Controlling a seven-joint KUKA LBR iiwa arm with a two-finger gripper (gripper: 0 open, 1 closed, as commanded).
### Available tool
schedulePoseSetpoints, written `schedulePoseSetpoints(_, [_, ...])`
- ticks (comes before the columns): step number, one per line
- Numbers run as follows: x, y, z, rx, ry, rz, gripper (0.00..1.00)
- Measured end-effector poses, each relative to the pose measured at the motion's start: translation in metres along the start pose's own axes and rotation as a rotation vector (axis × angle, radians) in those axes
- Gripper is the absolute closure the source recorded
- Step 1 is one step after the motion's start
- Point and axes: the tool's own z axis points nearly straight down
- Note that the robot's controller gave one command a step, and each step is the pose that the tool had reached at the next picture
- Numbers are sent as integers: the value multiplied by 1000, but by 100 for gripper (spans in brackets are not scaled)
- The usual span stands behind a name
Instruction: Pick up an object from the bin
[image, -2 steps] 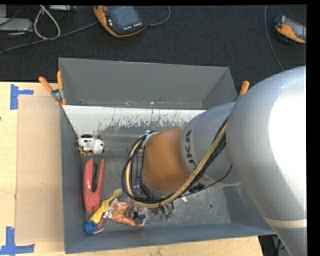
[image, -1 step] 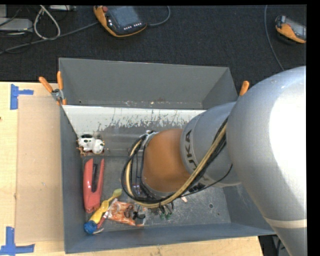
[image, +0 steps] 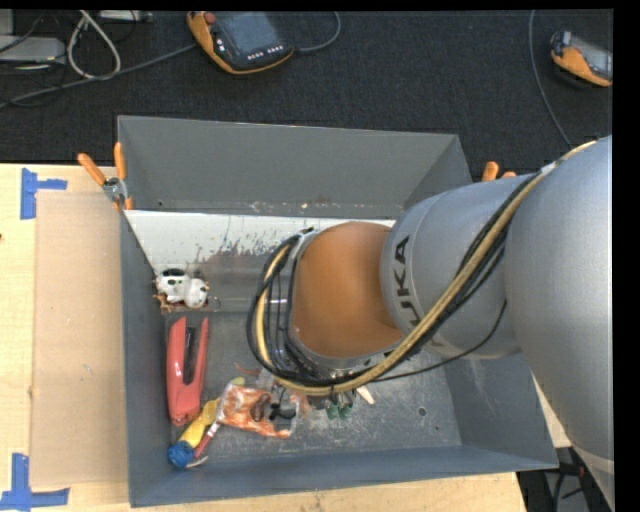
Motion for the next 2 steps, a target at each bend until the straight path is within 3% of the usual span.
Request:
schedulePoseSetpoints(1, [4, -4, 3, 0, 1, 6, 100])
schedulePoseSetpoints(2, [-6, -5, -50, 1, 3, -20, 100])
